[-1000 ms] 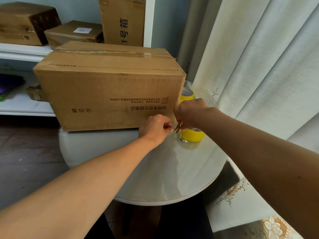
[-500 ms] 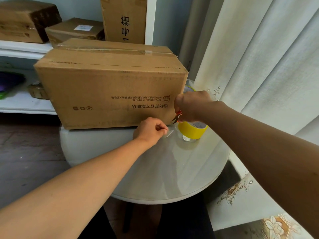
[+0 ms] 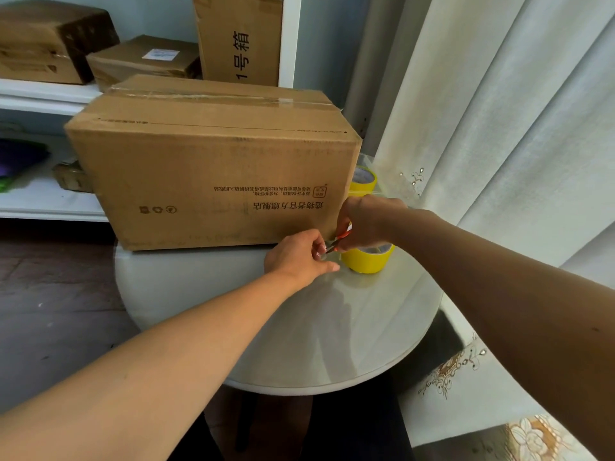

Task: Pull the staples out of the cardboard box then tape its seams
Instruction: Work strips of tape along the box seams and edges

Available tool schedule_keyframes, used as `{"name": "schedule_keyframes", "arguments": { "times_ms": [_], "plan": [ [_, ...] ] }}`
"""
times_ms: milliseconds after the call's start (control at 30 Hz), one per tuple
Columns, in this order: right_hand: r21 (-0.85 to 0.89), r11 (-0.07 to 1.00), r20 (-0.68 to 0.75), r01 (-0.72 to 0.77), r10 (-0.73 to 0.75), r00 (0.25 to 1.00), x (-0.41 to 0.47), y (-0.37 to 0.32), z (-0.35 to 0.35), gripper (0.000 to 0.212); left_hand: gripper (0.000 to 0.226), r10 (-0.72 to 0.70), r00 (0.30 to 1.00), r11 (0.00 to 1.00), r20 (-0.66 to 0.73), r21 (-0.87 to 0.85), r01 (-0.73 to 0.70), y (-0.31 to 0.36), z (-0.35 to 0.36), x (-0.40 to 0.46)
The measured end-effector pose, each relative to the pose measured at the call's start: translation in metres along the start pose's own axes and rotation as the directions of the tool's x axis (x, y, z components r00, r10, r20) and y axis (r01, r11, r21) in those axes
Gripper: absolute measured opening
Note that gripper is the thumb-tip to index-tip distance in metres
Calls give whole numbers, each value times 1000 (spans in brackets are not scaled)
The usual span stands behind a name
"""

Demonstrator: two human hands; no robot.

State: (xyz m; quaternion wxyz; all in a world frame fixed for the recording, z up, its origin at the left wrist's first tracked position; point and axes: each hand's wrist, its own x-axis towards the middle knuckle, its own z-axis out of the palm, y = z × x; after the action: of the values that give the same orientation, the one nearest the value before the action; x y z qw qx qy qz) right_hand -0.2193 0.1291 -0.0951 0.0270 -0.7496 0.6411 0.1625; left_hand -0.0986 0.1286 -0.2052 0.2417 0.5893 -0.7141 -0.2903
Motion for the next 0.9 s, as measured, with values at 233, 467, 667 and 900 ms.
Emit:
{"name": "schedule_keyframes", "arguments": {
  "times_ms": [233,467,667,900],
  "plan": [
    [-74,996,-35,47,-50,998,-5,-5,-5,52,32,48,997,997,-68,62,-44,5,15,4],
    [102,990,409,102,-135,903,-8,-6,-20,28,23,51,997,996,66,-72,-46,-3,14,15],
    [79,993,419,85,-110,901,-11,-8,26,30,25,140,985,963,103,-245,-111,-16,11,21],
    [87,996,-84,-26,34,996,8,-2,29,44,23,104,990,984,94,-152,-89,-18,11,19]
  ]
}}
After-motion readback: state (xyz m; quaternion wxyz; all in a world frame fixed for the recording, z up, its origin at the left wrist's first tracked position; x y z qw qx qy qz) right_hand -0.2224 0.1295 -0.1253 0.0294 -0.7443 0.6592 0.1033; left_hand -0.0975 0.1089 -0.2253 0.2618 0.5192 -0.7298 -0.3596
